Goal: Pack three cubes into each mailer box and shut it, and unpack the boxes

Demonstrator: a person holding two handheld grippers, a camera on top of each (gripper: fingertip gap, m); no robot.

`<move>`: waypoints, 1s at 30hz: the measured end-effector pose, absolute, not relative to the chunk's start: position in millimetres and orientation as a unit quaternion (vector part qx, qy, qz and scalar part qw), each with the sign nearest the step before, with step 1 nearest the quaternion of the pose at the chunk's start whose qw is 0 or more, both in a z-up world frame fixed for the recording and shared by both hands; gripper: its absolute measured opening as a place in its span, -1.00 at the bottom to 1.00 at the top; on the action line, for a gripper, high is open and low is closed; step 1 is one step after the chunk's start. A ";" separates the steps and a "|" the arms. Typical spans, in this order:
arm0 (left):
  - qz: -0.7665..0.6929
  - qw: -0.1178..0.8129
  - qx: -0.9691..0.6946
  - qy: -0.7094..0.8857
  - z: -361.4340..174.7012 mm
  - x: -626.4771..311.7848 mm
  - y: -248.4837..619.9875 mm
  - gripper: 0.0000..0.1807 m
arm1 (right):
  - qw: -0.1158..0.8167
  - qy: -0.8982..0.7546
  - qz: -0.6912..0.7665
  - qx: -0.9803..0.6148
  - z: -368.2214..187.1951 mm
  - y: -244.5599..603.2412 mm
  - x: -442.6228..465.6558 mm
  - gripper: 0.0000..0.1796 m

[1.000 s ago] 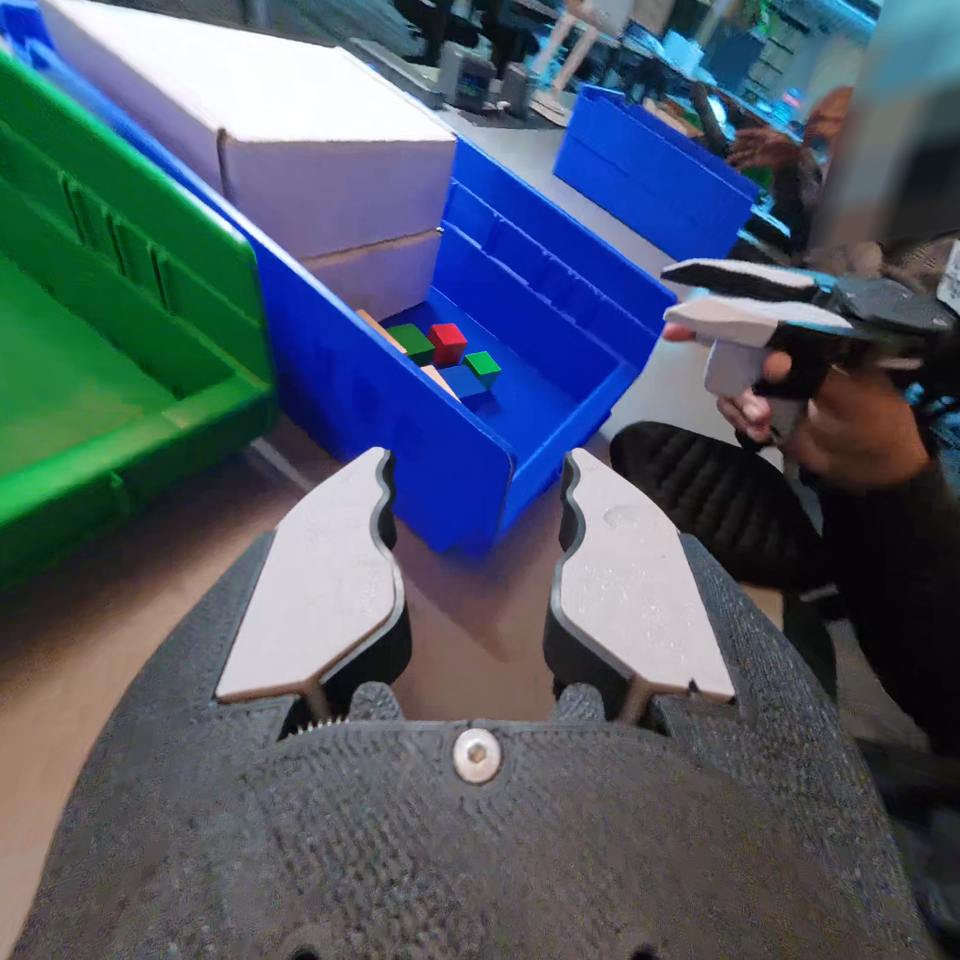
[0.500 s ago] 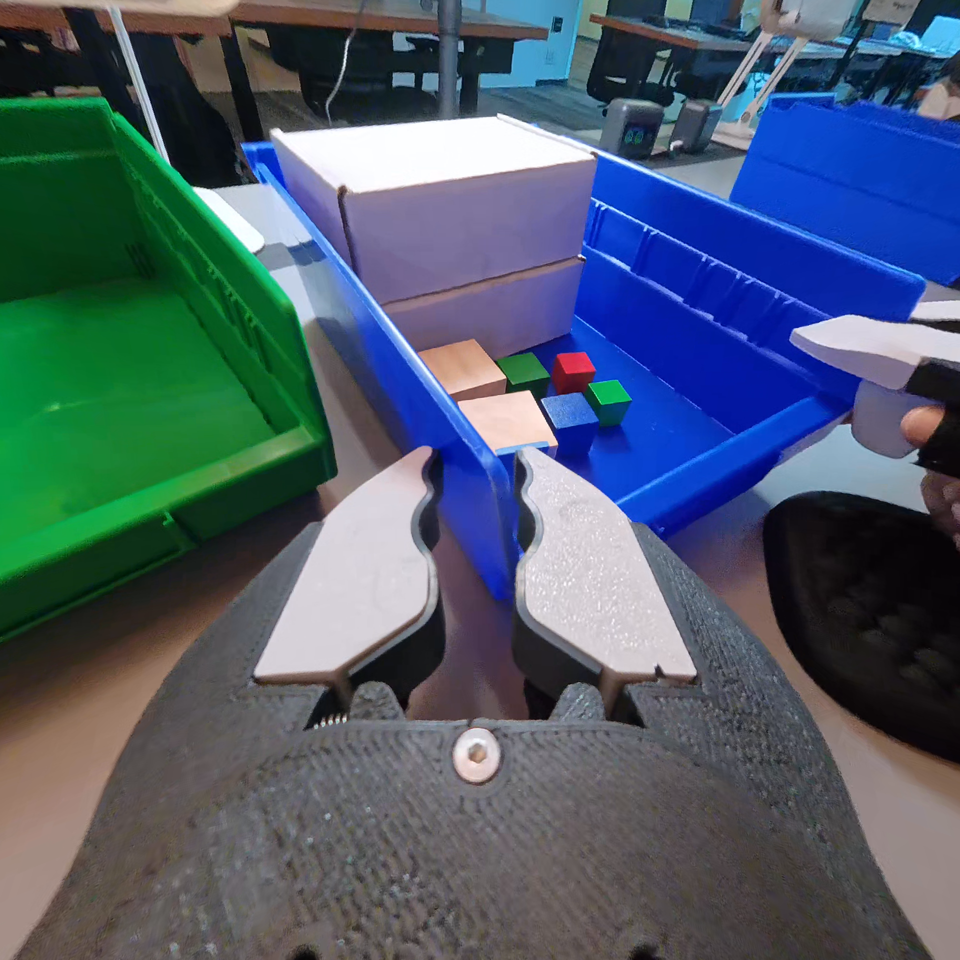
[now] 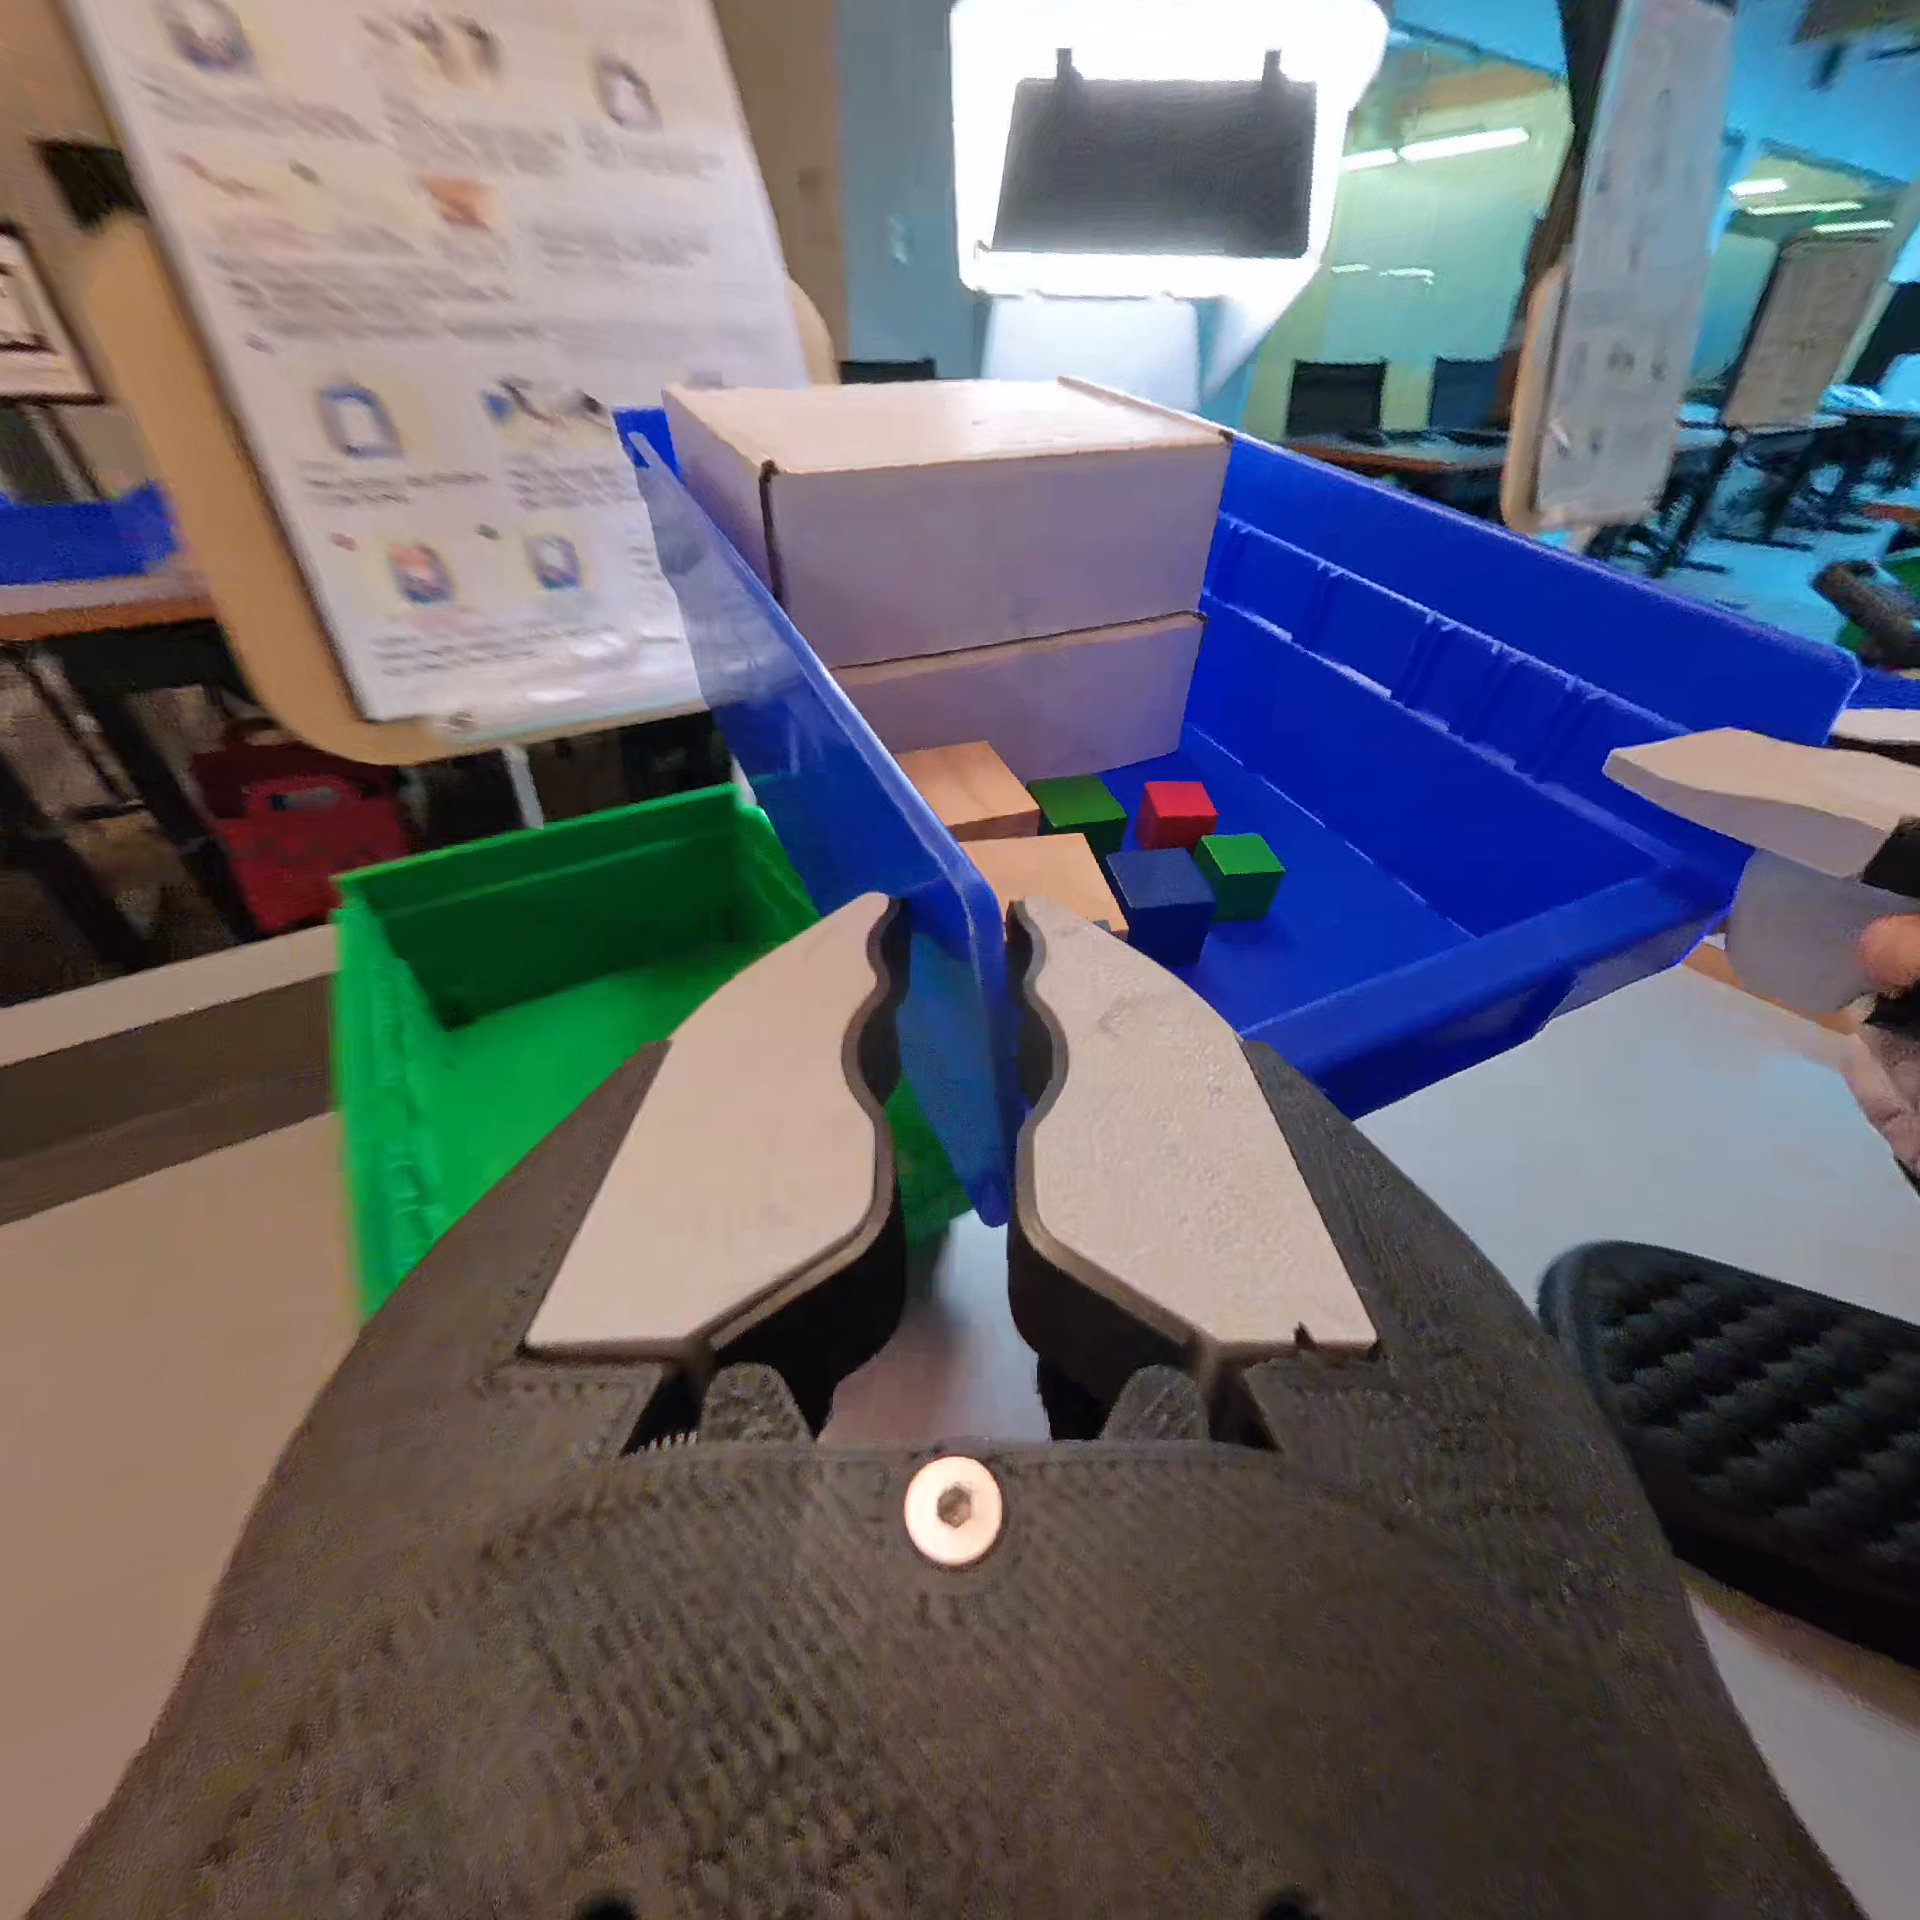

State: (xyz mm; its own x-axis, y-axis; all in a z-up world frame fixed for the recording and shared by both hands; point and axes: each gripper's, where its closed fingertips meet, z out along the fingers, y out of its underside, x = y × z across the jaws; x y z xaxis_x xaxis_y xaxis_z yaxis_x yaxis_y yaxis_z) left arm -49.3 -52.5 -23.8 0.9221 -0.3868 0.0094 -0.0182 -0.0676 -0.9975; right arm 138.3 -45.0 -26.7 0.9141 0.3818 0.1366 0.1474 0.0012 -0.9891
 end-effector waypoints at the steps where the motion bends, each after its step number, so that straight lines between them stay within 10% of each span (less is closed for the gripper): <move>1: -0.128 0.673 -0.716 0.131 -14.9 -68.1 -57.0 -0.82 | 0.684 -0.201 0.100 -0.695 -18.8 -43.9 119.5 -0.91; 17: 0.008 0.655 -0.754 -0.057 -52.8 -352.0 -149.9 -0.86 | 0.594 -0.349 0.272 -0.673 -67.0 -60.3 -189.5 -0.90; 30: 0.021 0.611 -0.788 -0.075 -158.1 -384.6 -135.9 -0.88 | 0.555 -0.388 0.240 -0.696 -164.4 -50.2 -221.5 -0.88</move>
